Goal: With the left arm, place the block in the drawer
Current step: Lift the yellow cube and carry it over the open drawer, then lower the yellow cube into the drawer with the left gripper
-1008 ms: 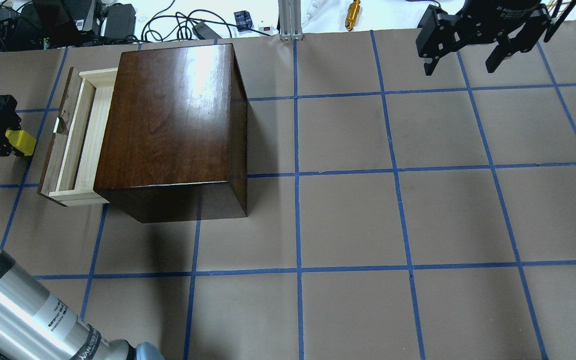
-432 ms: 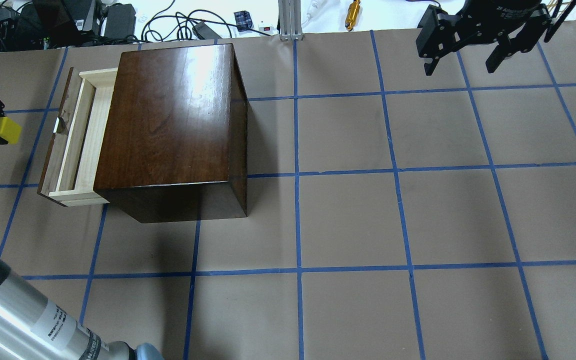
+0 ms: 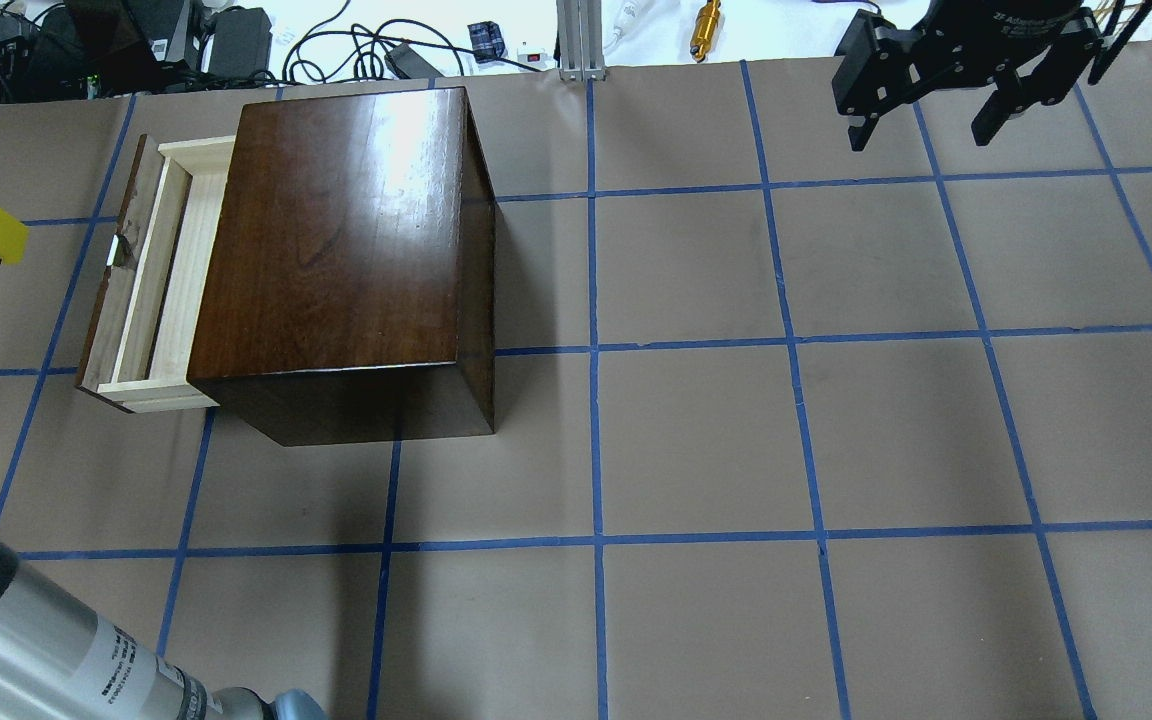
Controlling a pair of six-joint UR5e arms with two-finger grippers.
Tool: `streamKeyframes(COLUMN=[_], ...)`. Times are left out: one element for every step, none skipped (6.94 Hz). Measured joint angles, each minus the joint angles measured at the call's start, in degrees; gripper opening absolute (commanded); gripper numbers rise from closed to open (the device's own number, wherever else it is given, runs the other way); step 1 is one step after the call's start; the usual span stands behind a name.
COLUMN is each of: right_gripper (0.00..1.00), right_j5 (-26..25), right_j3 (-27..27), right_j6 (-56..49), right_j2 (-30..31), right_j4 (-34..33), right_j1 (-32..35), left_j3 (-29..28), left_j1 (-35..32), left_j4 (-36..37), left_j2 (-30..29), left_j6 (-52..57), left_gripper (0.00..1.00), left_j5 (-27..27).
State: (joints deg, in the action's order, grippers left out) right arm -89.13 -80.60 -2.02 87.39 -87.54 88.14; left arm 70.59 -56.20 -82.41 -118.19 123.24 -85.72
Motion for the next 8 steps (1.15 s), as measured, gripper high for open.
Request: streamKeyframes(right_gripper=[1.0, 1.0, 1.0, 1.0, 1.0, 1.0, 1.0, 1.0], right_j5=[0.0, 0.0, 0.0, 0.0, 0.0, 0.0, 0.0, 0.0], right_j3=[0.0, 0.0, 0.0, 0.0, 0.0, 0.0, 0.0, 0.0], right_j6=[0.0, 0.0, 0.0, 0.0, 0.0, 0.0, 0.0, 0.0], right_j2=[0.0, 0.0, 0.0, 0.1, 0.1, 0.0, 0.0, 0.0], right_j4=[0.0, 0.0, 0.0, 0.0, 0.0, 0.0, 0.0, 0.0], right_j1=[0.0, 0.0, 0.0, 0.0, 0.0, 0.0, 0.0, 0.0], left_j3=[0.4, 1.3, 3.3, 5.6, 8.1, 10.1, 11.5, 12.6], left_j1=[-3.4, -6.8, -9.3, -10.7, -11.9, -13.0, -13.7, -13.9], left_j4=[-2.2, -3.3, -3.4, -2.8, -1.5, 0.1, 1.6, 2.3], left_j2=[2.2, 3.9, 5.1, 5.7, 6.0, 6.2, 6.4, 6.5], left_j6=[-2.9, -5.6, -7.5, -8.6, -9.5, -10.2, -10.4, -10.3], left_gripper=[0.0, 0.0, 0.0, 0.0, 0.0, 0.0, 0.0, 0.0], left_j5=[-0.5, -0.7, -0.8, -0.7, -0.6, -0.6, -0.7, -0.7])
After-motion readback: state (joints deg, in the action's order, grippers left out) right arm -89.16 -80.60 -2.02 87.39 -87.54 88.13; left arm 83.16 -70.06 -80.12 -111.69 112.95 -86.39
